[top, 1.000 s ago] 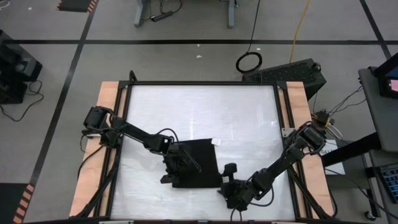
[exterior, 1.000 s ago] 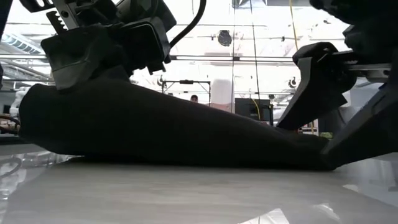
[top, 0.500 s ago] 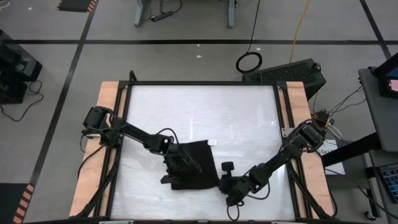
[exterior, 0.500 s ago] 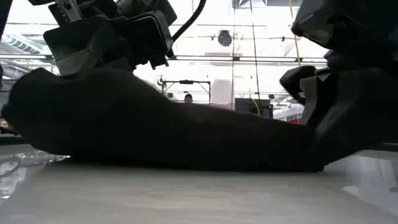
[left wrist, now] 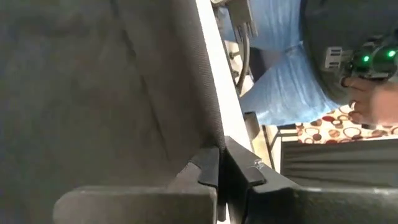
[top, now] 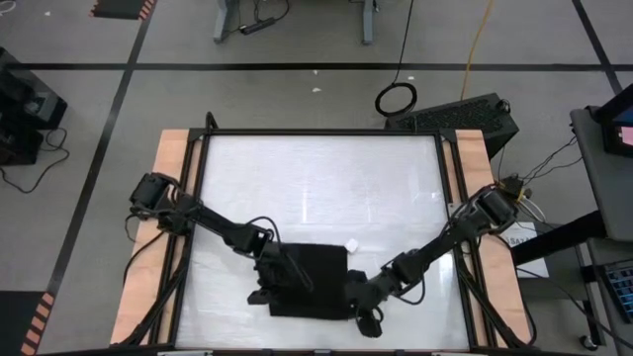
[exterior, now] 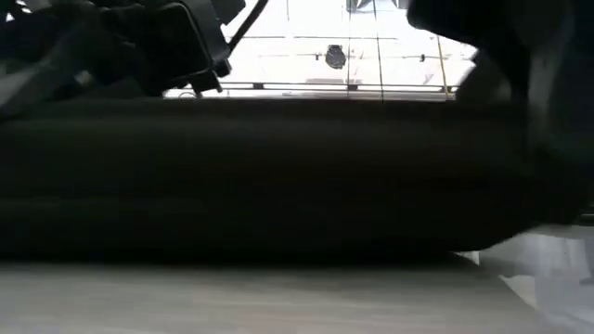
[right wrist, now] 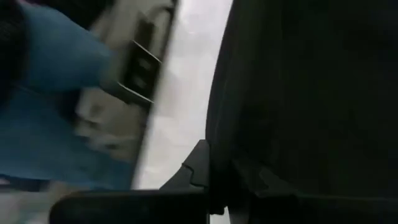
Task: Roll napkin
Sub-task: Roll the black napkin
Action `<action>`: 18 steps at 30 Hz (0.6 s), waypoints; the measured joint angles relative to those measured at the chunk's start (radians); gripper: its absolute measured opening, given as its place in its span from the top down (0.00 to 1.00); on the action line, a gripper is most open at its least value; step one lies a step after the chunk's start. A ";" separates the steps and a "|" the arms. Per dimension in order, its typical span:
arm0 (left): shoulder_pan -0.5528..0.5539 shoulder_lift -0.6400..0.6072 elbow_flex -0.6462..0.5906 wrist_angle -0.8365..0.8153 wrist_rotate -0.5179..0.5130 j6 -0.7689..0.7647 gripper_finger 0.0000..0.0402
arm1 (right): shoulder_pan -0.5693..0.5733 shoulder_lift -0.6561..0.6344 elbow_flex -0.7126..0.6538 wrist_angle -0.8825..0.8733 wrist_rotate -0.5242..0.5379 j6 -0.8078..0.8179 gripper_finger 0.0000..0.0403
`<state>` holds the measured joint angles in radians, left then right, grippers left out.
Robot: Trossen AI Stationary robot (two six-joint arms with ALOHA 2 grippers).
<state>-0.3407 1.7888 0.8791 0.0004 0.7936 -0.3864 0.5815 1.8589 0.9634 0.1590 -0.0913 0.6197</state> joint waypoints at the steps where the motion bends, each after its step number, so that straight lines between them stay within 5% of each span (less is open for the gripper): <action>1: -0.008 0.000 0.000 -0.002 -0.002 0.000 0.98 | -0.013 -0.003 0.000 0.021 -0.038 0.025 0.98; 7: -0.048 0.000 -0.001 -0.007 -0.017 -0.002 0.98 | -0.091 -0.004 -0.002 0.104 -0.226 0.155 0.98; 18: -0.074 0.000 -0.005 -0.034 -0.075 -0.028 0.89 | -0.168 0.066 -0.004 0.071 -0.378 0.259 0.98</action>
<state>-0.4148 1.7885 0.8739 -0.0331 0.7186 -0.4145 0.4130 1.9245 0.9595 0.2304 -0.4693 0.8784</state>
